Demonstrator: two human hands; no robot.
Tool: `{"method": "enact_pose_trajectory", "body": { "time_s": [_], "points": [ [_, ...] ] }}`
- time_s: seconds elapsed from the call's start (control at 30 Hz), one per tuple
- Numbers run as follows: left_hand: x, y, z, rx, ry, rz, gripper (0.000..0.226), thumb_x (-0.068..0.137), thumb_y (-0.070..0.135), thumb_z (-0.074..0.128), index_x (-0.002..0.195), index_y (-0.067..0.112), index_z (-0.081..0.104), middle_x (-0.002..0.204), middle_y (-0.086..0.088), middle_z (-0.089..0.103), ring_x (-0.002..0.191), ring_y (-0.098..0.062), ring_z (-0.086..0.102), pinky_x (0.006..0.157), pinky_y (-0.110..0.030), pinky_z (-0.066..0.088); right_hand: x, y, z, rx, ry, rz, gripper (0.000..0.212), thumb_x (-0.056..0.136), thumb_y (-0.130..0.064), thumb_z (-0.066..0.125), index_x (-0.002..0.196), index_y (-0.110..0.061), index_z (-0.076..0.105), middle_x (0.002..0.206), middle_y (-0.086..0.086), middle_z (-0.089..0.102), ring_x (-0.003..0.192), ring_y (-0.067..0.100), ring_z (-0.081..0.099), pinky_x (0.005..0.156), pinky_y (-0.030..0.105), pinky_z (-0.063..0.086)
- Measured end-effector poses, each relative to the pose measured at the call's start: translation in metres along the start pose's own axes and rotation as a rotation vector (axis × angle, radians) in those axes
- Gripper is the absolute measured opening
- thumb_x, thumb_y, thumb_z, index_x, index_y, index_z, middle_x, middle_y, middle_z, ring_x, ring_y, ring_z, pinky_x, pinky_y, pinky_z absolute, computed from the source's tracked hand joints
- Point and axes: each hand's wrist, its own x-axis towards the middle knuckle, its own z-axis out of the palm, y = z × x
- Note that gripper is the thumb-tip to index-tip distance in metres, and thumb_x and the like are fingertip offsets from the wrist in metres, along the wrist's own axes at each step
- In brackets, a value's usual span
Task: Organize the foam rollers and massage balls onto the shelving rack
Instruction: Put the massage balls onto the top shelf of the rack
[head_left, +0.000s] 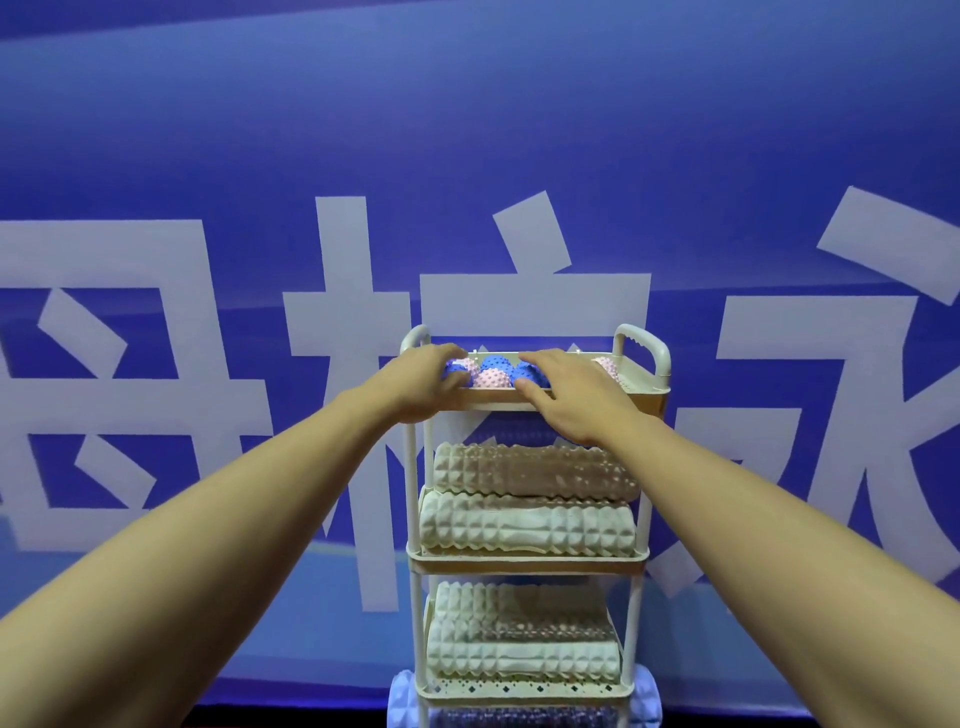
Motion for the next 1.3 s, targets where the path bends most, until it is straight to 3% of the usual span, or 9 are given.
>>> {"method": "enact_pose_trajectory", "body": {
  "time_s": [0.23, 0.33, 0.43, 0.6, 0.77, 0.93, 1.03, 1.13, 1.3],
  "points": [
    [-0.069, -0.006, 0.054, 0.172, 0.299, 0.307, 0.055, 0.102, 0.045, 0.045, 0.15, 0.018, 0.04, 0.157, -0.005, 0.036, 0.144, -0.023, 0.033, 0.117, -0.041, 0.032, -0.057, -0.013, 0.024, -0.013, 0.274, -0.201, 0.049, 0.102, -0.043, 0.046, 0.147, -0.021, 0.046, 0.148, -0.002, 0.048, 0.137, 0.017, 0.042, 0.115, 0.037, 0.032],
    [-0.113, -0.008, 0.103, 0.152, 0.31, 0.267, 0.058, 0.102, 0.049, 0.039, 0.153, 0.021, 0.034, 0.161, -0.004, 0.029, 0.149, -0.021, 0.027, 0.121, -0.041, 0.025, -0.103, -0.015, 0.06, 0.002, 0.28, -0.208, 0.049, 0.1, -0.041, 0.046, 0.144, -0.019, 0.05, 0.146, 0.0, 0.05, 0.134, 0.019, 0.045, 0.111, 0.036, 0.034],
    [-0.16, -0.013, 0.161, 0.134, 0.201, 0.165, 0.061, 0.103, 0.053, 0.03, 0.155, 0.023, 0.028, 0.164, -0.003, 0.023, 0.152, -0.021, 0.019, 0.122, -0.044, 0.021, -0.157, -0.012, 0.109, 0.01, 0.14, -0.128, 0.052, 0.101, -0.046, 0.039, 0.147, -0.021, 0.046, 0.15, 0.001, 0.047, 0.137, 0.022, 0.043, 0.113, 0.041, 0.036],
    [-0.234, -0.023, 0.253, 0.106, -0.015, 0.068, 0.064, 0.101, 0.055, 0.027, 0.154, 0.018, 0.032, 0.163, -0.008, 0.026, 0.15, -0.026, 0.024, 0.122, -0.047, 0.02, -0.254, -0.005, 0.188, -0.022, -0.152, 0.029, 0.064, 0.099, -0.057, 0.028, 0.154, -0.025, 0.036, 0.155, 0.0, 0.041, 0.14, 0.02, 0.039, 0.112, 0.039, 0.035],
    [-0.303, -0.036, 0.341, 0.094, -0.281, 0.052, 0.067, 0.101, 0.055, 0.03, 0.157, 0.017, 0.026, 0.164, -0.011, 0.02, 0.15, -0.029, 0.022, 0.121, -0.05, 0.02, -0.349, 0.008, 0.261, -0.019, -0.388, 0.168, 0.063, 0.099, -0.056, 0.034, 0.154, -0.024, 0.034, 0.152, 0.003, 0.044, 0.136, 0.026, 0.045, 0.107, 0.044, 0.041],
    [-0.358, -0.044, 0.426, 0.061, -0.541, 0.037, 0.076, 0.094, 0.062, 0.016, 0.158, 0.02, 0.021, 0.165, -0.011, 0.015, 0.151, -0.029, 0.019, 0.12, -0.05, 0.021, -0.438, 0.024, 0.319, 0.025, -0.637, 0.368, 0.065, 0.098, -0.057, 0.039, 0.156, -0.03, 0.026, 0.154, 0.001, 0.037, 0.132, 0.029, 0.045, 0.102, 0.045, 0.044],
    [-0.381, -0.046, 0.476, 0.019, -0.7, 0.019, 0.07, 0.099, 0.06, 0.025, 0.158, 0.023, 0.017, 0.166, -0.006, 0.008, 0.151, -0.027, 0.013, 0.118, -0.049, 0.024, -0.487, 0.035, 0.354, 0.078, -0.811, 0.492, 0.07, 0.096, -0.061, 0.041, 0.157, -0.037, 0.016, 0.158, -0.001, 0.027, 0.139, 0.031, 0.035, 0.109, 0.047, 0.04],
    [-0.403, -0.051, 0.53, -0.061, -0.891, -0.009, 0.068, 0.1, 0.059, 0.034, 0.157, 0.032, 0.012, 0.166, 0.004, 0.001, 0.151, -0.025, 0.006, 0.114, -0.055, 0.03, -0.532, 0.044, 0.393, 0.137, -0.926, 0.588, 0.075, 0.093, -0.064, 0.047, 0.156, -0.04, 0.013, 0.156, -0.004, 0.027, 0.139, 0.026, 0.033, 0.106, 0.047, 0.043],
    [-0.435, -0.06, 0.628, -0.139, -1.105, -0.062, 0.081, 0.08, 0.075, 0.027, 0.153, 0.04, 0.017, 0.162, 0.002, 0.015, 0.148, -0.029, 0.015, 0.118, -0.053, 0.024, -0.601, 0.054, 0.458, 0.224, -1.08, 0.754, 0.084, 0.089, -0.066, 0.054, 0.157, -0.04, 0.013, 0.159, -0.002, 0.022, 0.142, 0.031, 0.027, 0.107, 0.047, 0.041]
  ]
}}
